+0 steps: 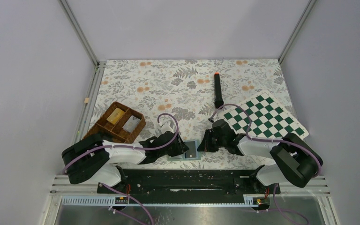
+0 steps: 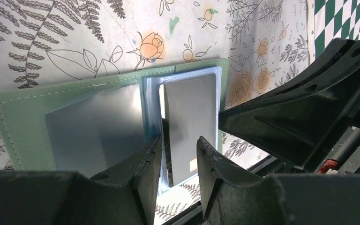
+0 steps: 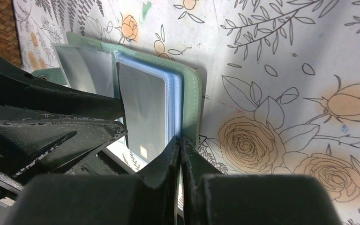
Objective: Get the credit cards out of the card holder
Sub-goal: Remove the credit card from the card holder.
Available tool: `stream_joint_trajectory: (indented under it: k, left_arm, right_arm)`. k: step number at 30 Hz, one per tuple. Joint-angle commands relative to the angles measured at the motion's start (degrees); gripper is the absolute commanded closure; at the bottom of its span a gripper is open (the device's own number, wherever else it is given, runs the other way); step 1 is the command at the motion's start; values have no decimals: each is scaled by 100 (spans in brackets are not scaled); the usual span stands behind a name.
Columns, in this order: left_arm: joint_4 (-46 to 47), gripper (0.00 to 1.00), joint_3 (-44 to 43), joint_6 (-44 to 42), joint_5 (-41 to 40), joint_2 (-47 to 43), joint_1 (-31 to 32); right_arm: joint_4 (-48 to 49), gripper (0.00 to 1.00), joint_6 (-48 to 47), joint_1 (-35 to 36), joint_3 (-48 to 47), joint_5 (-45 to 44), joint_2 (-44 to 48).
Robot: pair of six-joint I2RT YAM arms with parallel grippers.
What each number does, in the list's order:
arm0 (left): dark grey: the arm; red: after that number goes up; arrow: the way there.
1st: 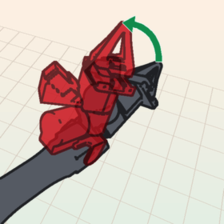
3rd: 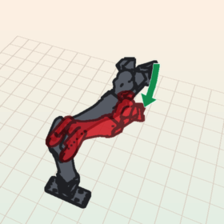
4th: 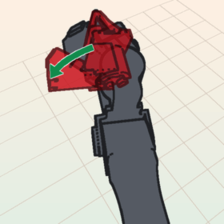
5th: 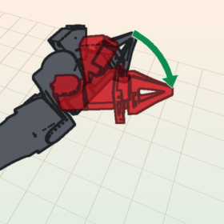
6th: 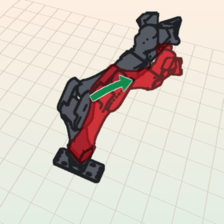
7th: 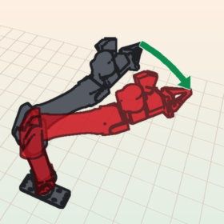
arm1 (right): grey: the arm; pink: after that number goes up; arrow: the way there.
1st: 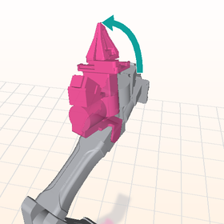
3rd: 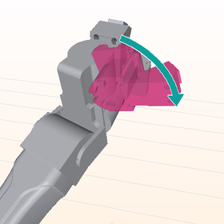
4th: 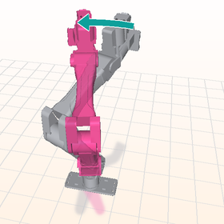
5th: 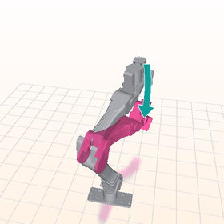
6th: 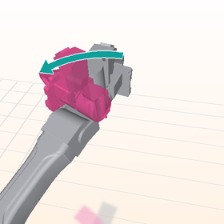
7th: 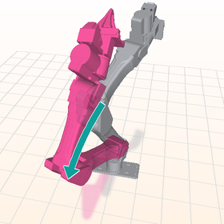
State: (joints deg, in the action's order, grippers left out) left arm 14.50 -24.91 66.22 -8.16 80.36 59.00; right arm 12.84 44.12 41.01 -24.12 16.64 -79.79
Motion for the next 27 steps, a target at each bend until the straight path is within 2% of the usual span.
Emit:
stream_joint_trajectory:
  k: [1, 13, 23, 27]
  left_arm:
    - [-51, 66, -102, -70, -75, 35, 2]
    - [1236, 68, 283, 130, 384, -134, 42]
    - [2492, 78, 661, 204, 620, -68, 59]
    - [2620, 88, 737, 225, 585, -90, 59]
  right_arm:
    - [128, 92, 111, 85, 253, -178, -276]
    - [233, 92, 153, 90, 320, -146, -263]
    - [332, 92, 171, 86, 332, -95, -299]
    - [374, 92, 184, 89, 330, -79, -351]
